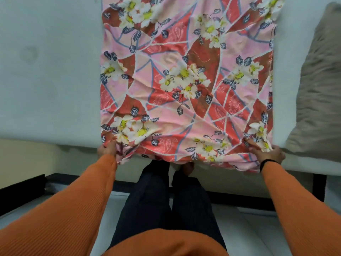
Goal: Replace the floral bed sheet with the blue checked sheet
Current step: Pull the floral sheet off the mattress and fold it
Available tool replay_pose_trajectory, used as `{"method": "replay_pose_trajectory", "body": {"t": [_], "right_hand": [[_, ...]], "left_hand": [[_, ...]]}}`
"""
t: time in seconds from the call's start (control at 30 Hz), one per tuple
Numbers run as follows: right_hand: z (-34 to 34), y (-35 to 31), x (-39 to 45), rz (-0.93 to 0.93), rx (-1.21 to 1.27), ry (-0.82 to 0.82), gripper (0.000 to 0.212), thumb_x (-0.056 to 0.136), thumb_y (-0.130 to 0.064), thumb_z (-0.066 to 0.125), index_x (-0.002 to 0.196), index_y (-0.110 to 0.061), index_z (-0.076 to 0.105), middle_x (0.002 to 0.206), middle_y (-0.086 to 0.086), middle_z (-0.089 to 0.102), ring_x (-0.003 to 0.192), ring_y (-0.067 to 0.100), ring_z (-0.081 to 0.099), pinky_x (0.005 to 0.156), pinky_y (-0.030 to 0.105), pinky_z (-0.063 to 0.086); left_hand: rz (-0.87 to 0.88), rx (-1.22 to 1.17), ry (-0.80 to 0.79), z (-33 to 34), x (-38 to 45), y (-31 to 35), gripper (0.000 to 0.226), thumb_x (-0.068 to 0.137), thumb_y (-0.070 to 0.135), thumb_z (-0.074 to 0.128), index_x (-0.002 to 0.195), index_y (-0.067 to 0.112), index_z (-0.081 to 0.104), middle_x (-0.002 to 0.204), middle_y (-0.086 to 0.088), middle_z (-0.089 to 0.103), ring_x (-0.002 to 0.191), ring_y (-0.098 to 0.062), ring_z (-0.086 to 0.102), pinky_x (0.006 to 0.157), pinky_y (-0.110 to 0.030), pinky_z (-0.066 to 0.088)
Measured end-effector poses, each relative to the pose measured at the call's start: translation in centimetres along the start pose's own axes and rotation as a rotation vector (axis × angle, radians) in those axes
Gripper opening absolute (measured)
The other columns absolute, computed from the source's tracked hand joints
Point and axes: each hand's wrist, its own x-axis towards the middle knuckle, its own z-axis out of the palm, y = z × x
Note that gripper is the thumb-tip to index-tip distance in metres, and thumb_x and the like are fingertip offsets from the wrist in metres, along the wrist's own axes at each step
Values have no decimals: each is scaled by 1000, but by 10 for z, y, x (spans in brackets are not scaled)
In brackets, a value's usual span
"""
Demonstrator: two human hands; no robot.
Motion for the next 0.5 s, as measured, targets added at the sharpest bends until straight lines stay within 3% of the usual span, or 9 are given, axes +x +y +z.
{"method": "replay_pose_trajectory", "body": {"t": [0.07, 0.13, 0.17, 0.27, 0.33, 0.4, 0.5], "right_hand": [[3, -3, -3, 63, 50, 24, 83, 69, -20, 92, 138, -11, 46, 145, 18, 42, 125, 36, 52, 106, 41, 45], [6, 2, 3, 116, 80, -3, 82, 67, -17, 92, 136, -8, 49, 141, 18, 52, 122, 33, 57, 104, 37, 47], [6, 4, 5, 121, 80, -46, 81, 64, -18, 94, 133, -5, 54, 134, 17, 60, 116, 31, 62, 100, 35, 50], [1, 9, -2, 109, -20, -257, 81, 64, -12, 94, 132, 4, 54, 118, 15, 63, 111, 33, 63, 93, 36, 52], [-4, 15, -11, 48, -156, -346, 75, 70, -9, 91, 133, 8, 53, 122, 21, 62, 112, 35, 61, 94, 38, 49], [-10, 24, -19, -11, -248, -401, 65, 72, -7, 90, 126, 8, 58, 116, 22, 64, 102, 32, 61, 90, 38, 49], [-30, 21, -29, -44, -229, -461, 49, 74, -6, 87, 116, 4, 64, 103, 17, 67, 91, 30, 62, 83, 37, 51]], "left_hand": [[-103, -96, -142, 2, 23, -1, 52, 81, 47, 80, 113, 10, 64, 109, -9, 72, 89, -24, 71, 77, -39, 60], [-131, -43, -201, 10, 38, -6, 88, 63, 67, 85, 128, 13, 59, 115, -12, 71, 97, -31, 72, 81, -49, 60], [-108, 7, -203, 14, 33, -5, 91, 64, 67, 85, 131, 12, 55, 112, -13, 70, 95, -31, 70, 81, -48, 59], [-46, 259, -269, 22, -2, 8, 61, 81, 41, 81, 121, 0, 61, 91, -12, 69, 72, -25, 66, 62, -36, 56], [-107, 415, -323, 22, -11, 10, 42, 87, 29, 76, 112, -4, 65, 79, -14, 71, 59, -24, 66, 49, -32, 56], [-214, 482, -431, 8, -18, 13, 29, 94, 22, 69, 103, -5, 63, 65, -17, 69, 46, -27, 65, 38, -33, 52], [-253, 513, -502, -26, -19, 16, 31, 95, 21, 68, 112, -3, 59, 81, -20, 72, 56, -29, 67, 49, -36, 56]]}}
